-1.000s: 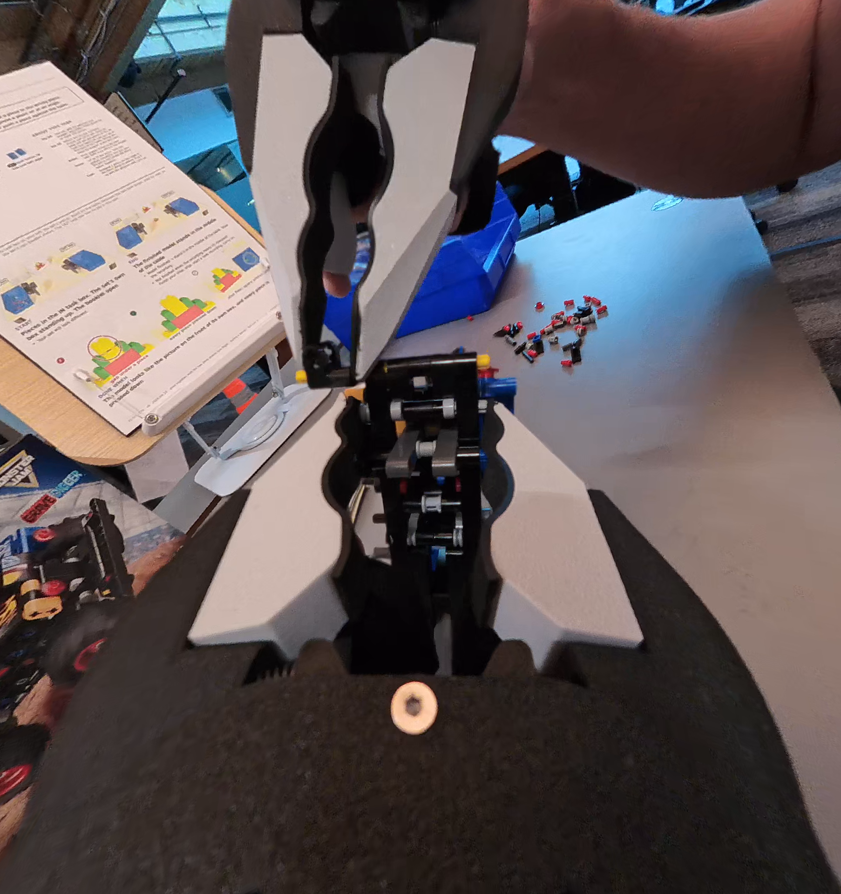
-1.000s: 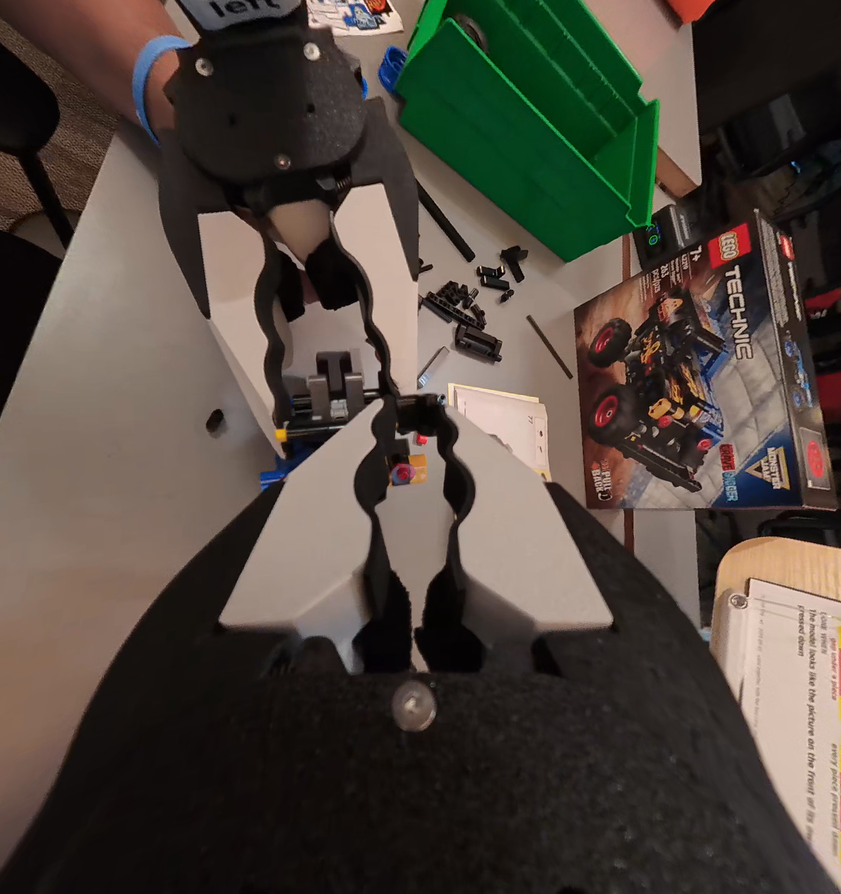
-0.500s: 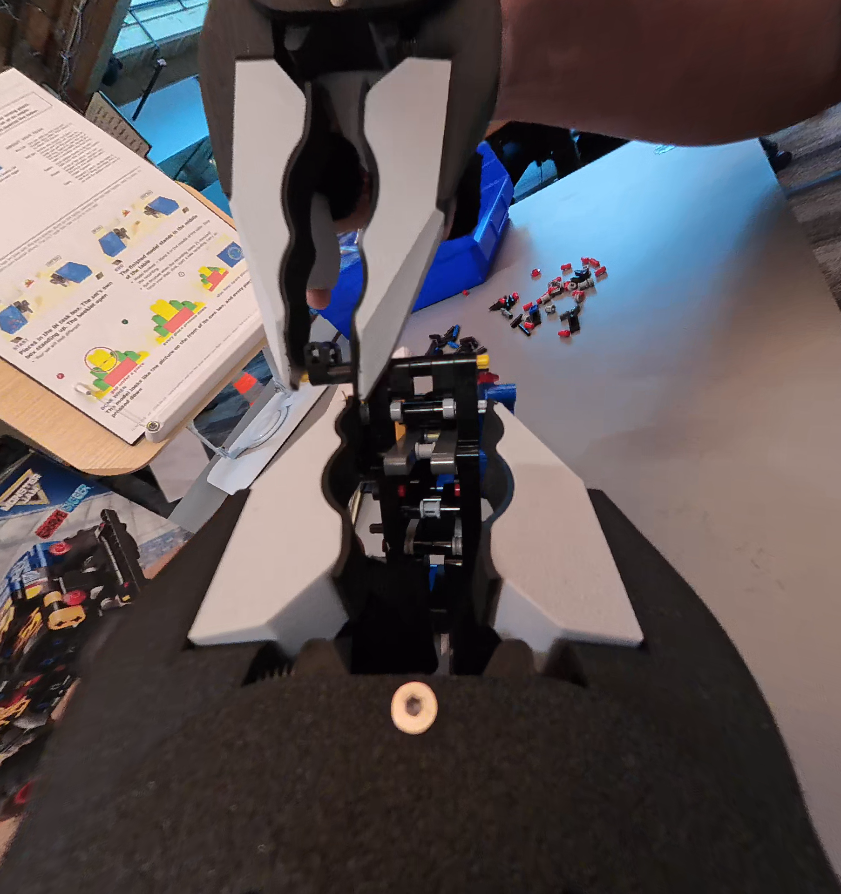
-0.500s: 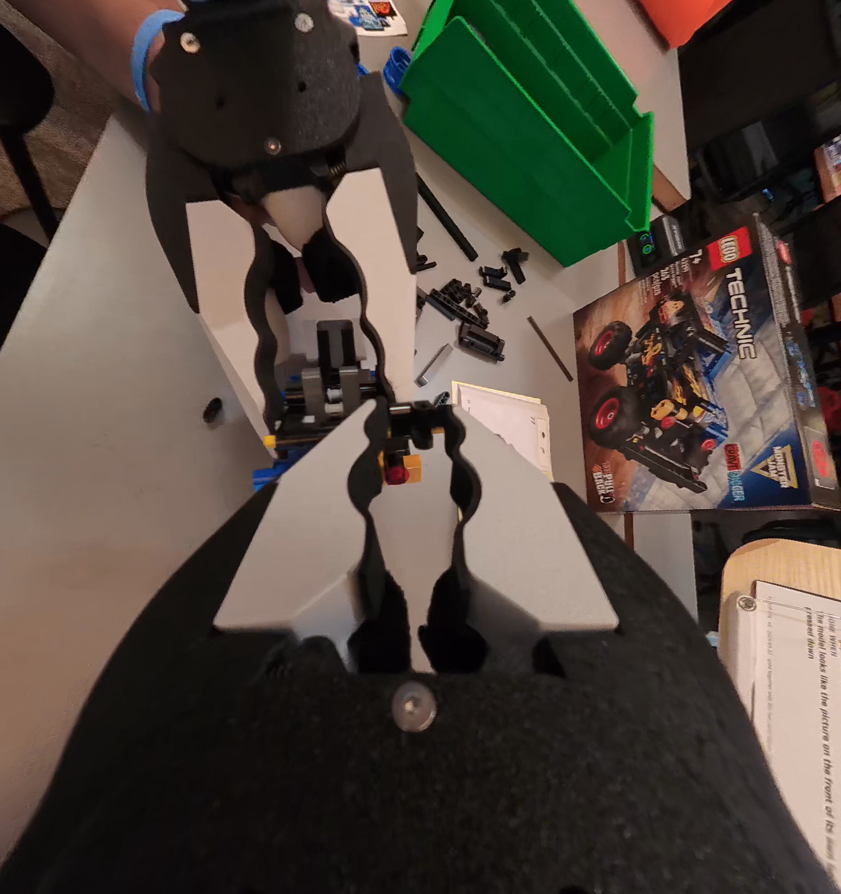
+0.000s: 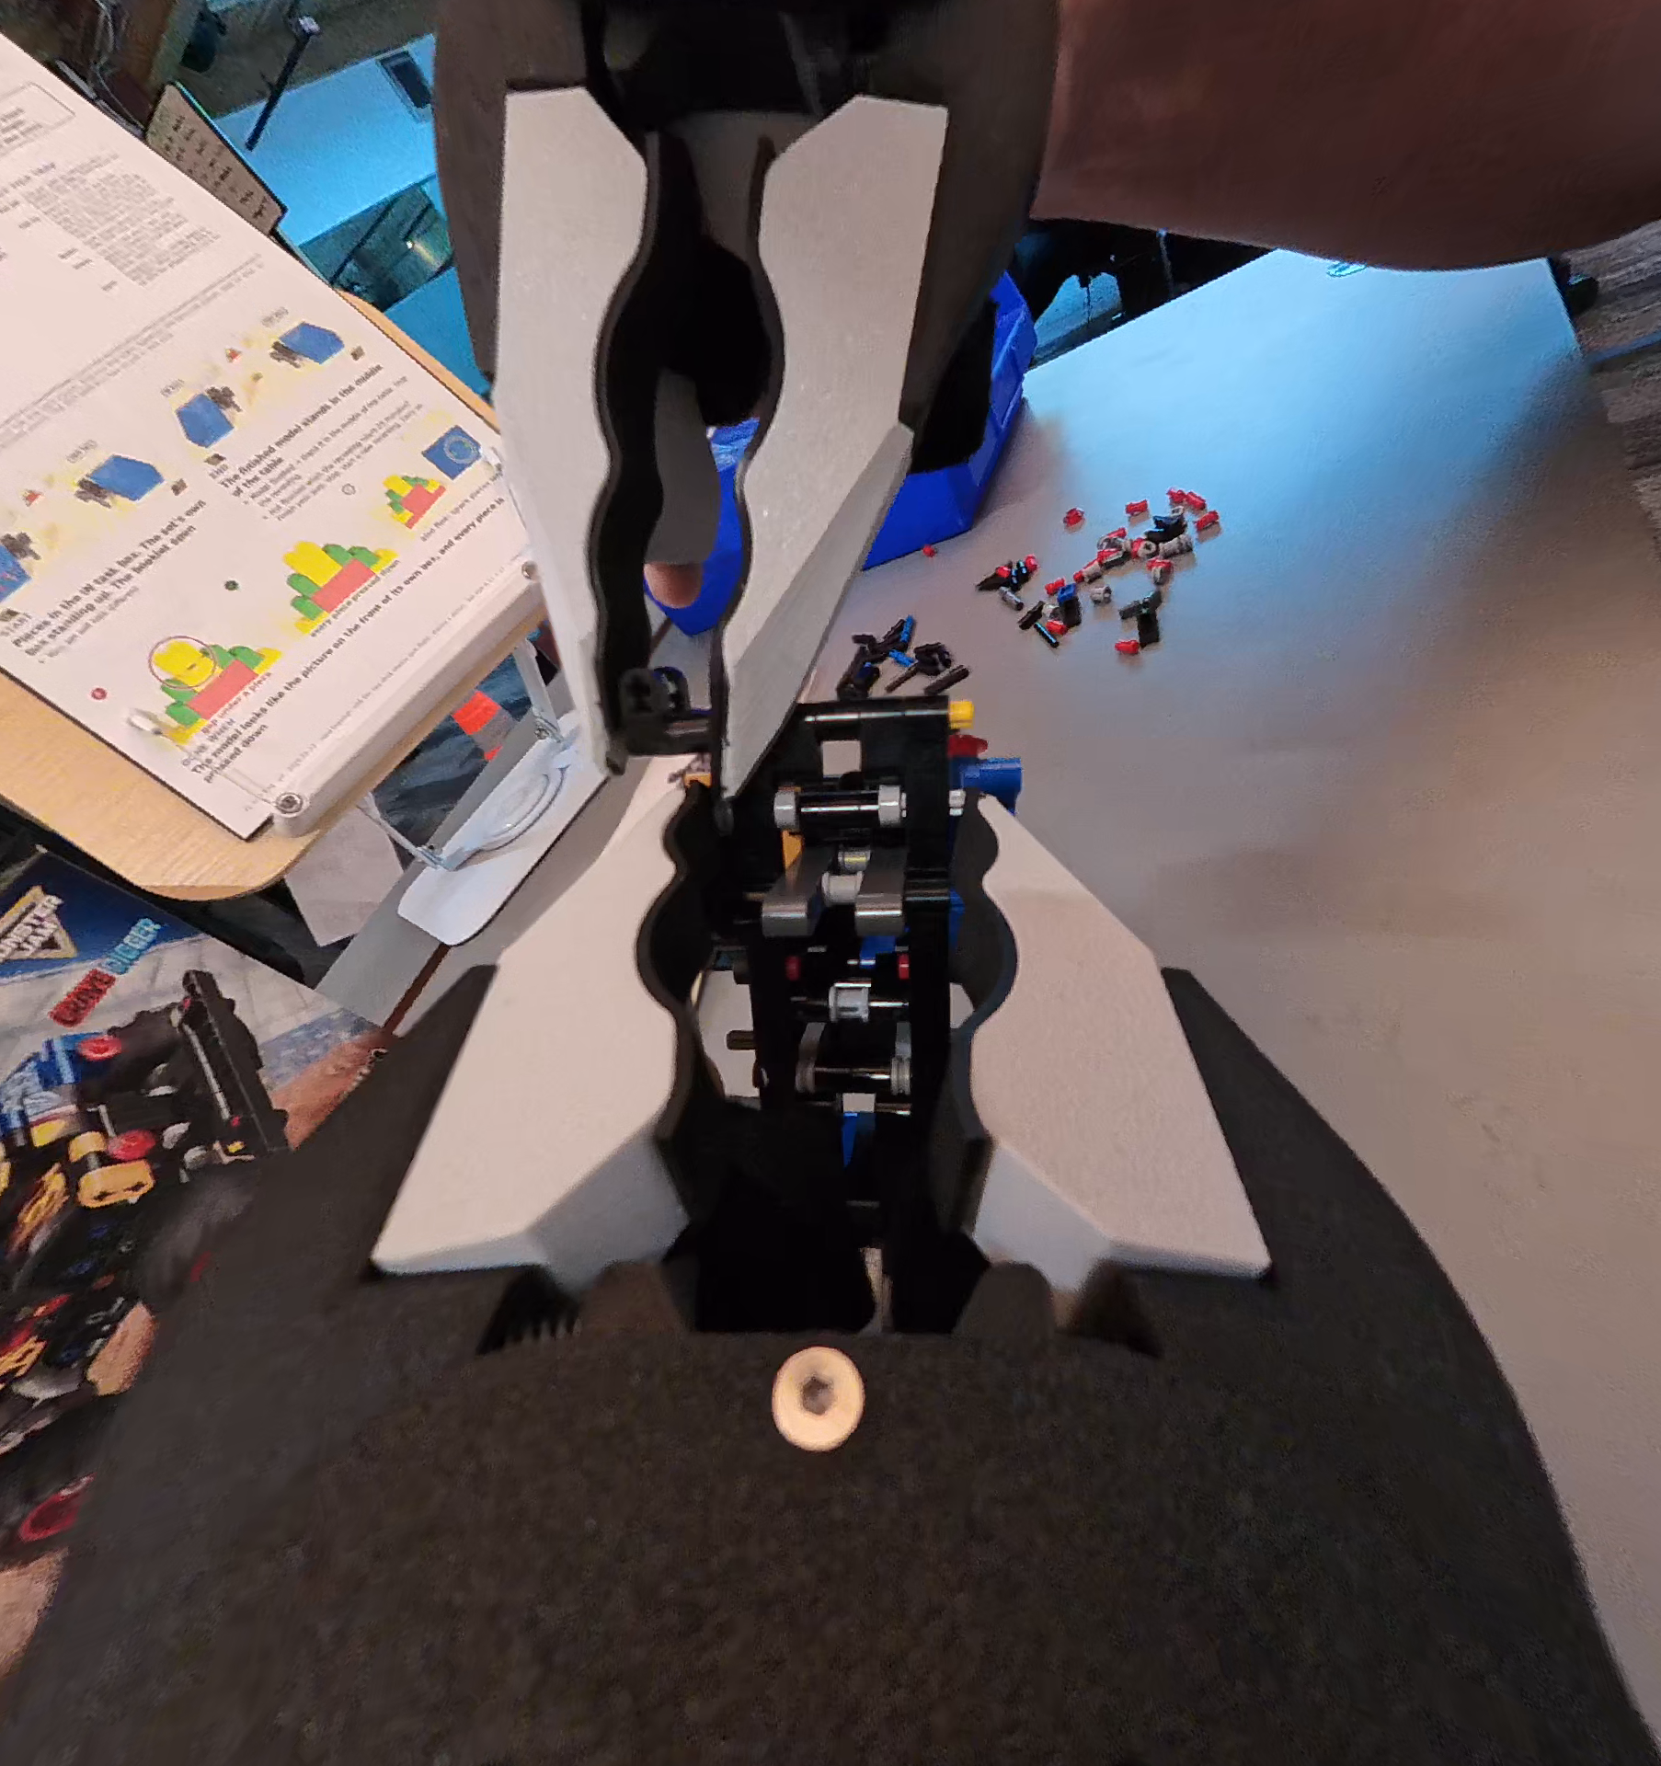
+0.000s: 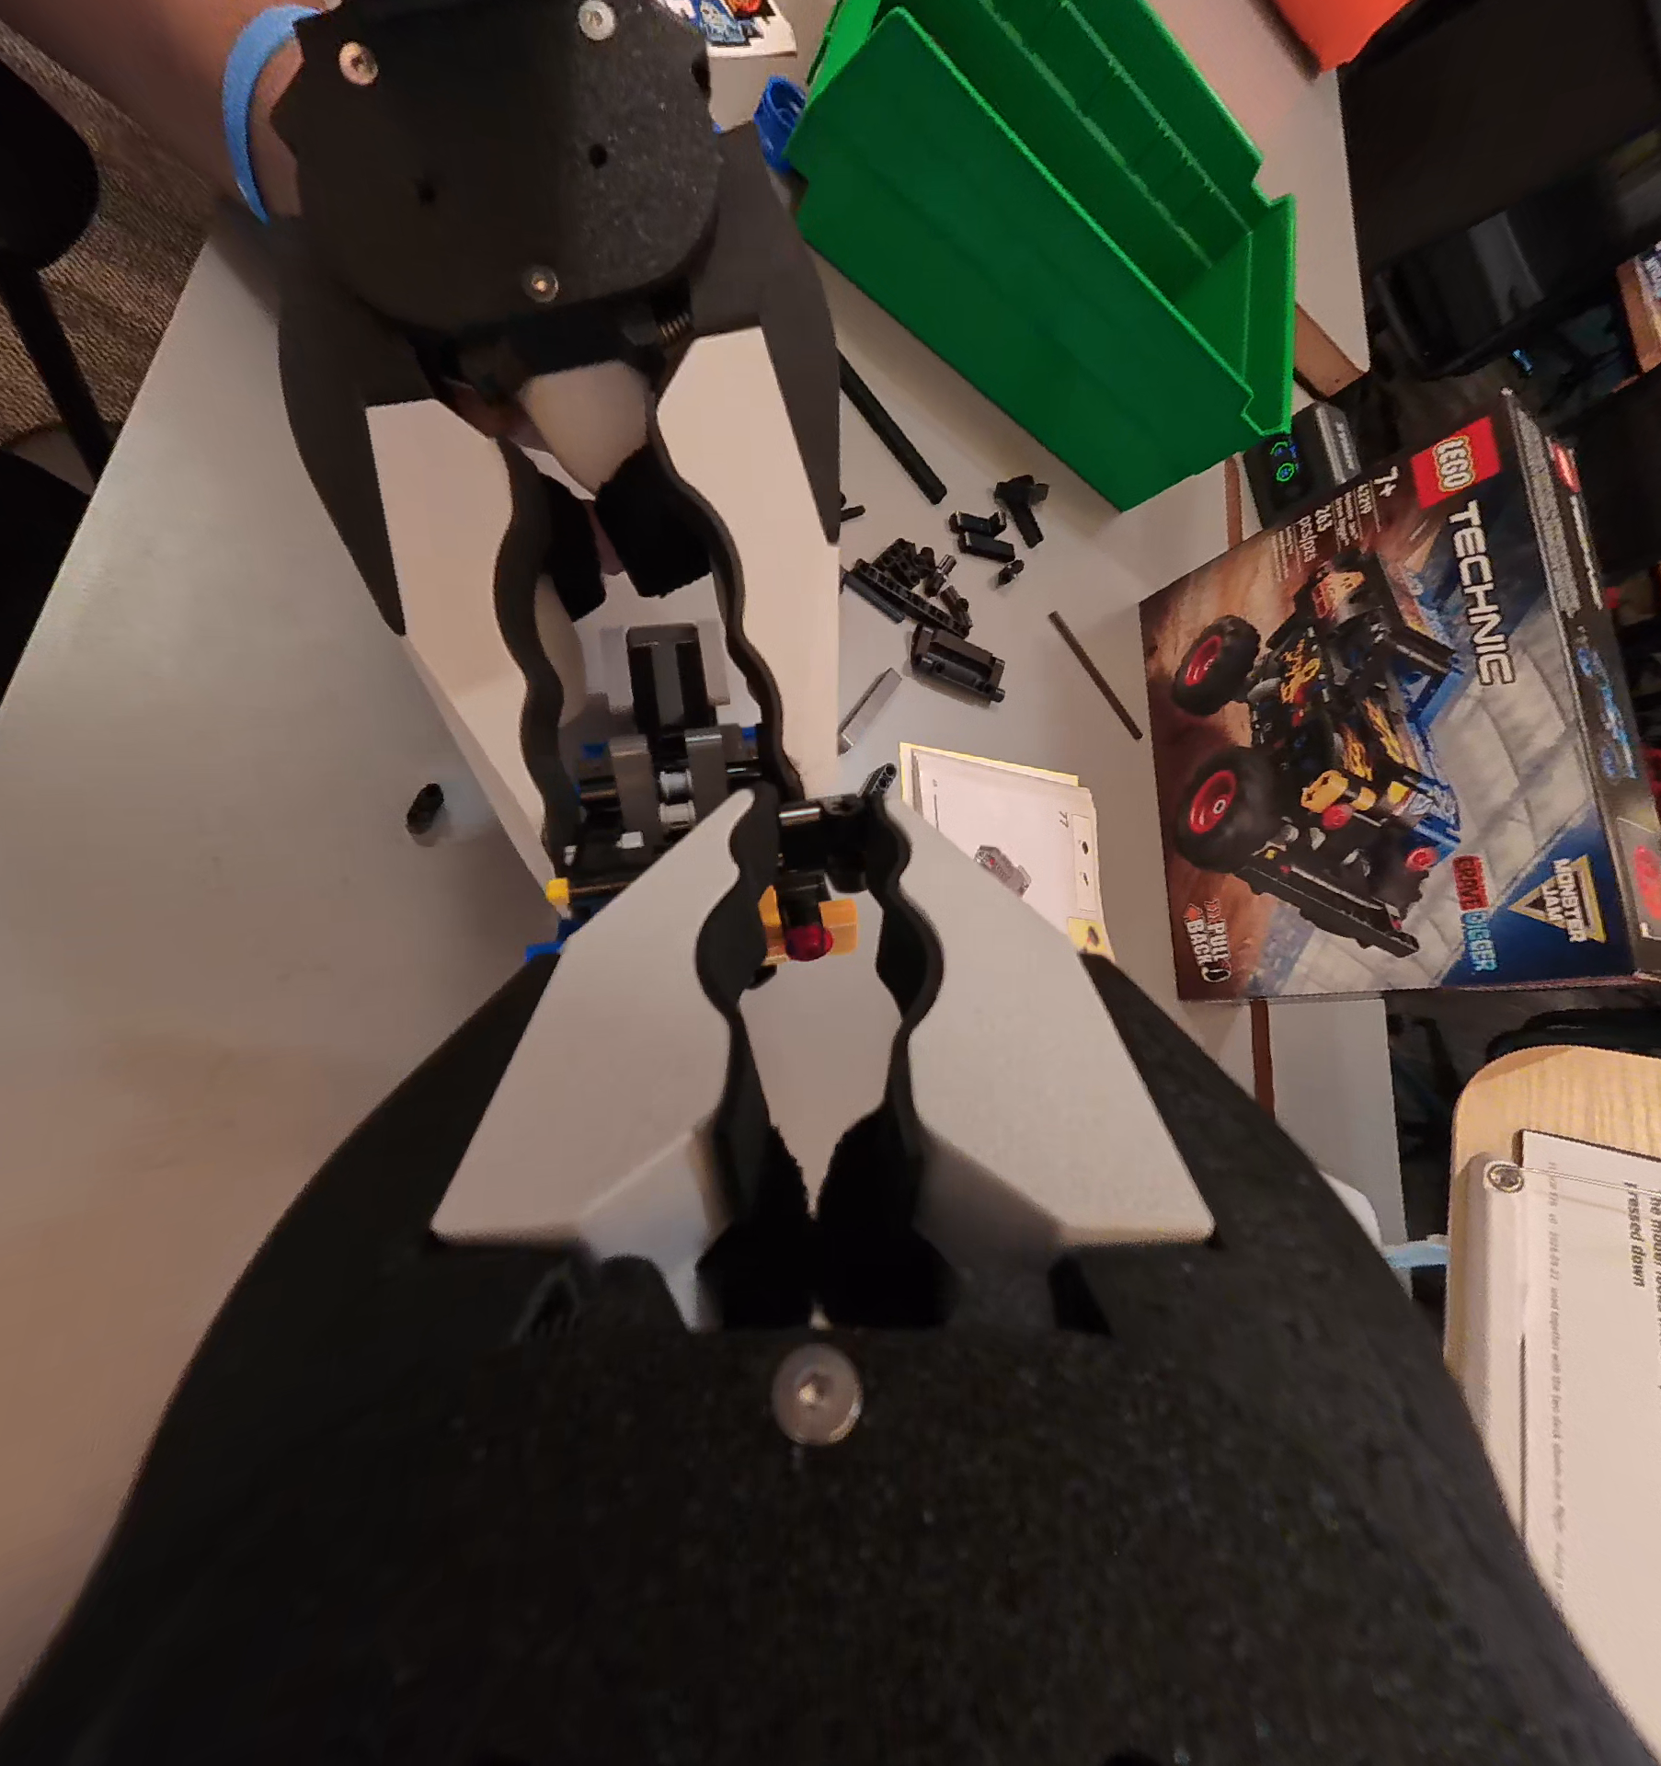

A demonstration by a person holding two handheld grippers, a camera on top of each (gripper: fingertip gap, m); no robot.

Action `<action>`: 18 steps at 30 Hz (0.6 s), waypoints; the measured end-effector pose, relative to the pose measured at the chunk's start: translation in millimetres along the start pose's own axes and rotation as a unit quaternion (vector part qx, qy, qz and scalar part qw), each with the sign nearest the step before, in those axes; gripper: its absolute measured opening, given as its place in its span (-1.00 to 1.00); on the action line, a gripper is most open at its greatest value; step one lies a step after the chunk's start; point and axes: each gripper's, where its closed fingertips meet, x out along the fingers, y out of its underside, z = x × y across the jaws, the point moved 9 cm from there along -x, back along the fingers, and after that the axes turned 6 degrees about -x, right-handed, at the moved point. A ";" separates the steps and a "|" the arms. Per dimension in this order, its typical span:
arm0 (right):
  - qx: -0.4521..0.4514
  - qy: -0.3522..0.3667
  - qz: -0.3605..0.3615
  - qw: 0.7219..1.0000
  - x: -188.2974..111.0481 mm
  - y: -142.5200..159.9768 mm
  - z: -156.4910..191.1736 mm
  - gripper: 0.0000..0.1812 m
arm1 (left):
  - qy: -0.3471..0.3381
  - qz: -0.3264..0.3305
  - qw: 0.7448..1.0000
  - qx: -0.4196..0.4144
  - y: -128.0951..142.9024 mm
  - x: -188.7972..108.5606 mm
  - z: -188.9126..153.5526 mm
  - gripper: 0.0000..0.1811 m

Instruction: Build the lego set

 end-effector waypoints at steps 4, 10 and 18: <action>0.023 -0.007 -0.006 1.000 -1.2 1.9 1.7 -0.79 | 0.004 -0.002 1.000 0.009 0.0 -0.1 -3.3 -0.48; 0.069 -0.022 -0.077 0.994 -26.2 -1.2 -3.4 -0.64 | 0.004 -0.035 0.999 0.024 -4.5 -5.1 -7.1 -0.47; 0.360 -0.253 -0.209 0.873 -8.7 48.0 -19.5 -0.66 | -0.035 -0.009 0.987 0.158 4.7 0.0 -31.7 -0.47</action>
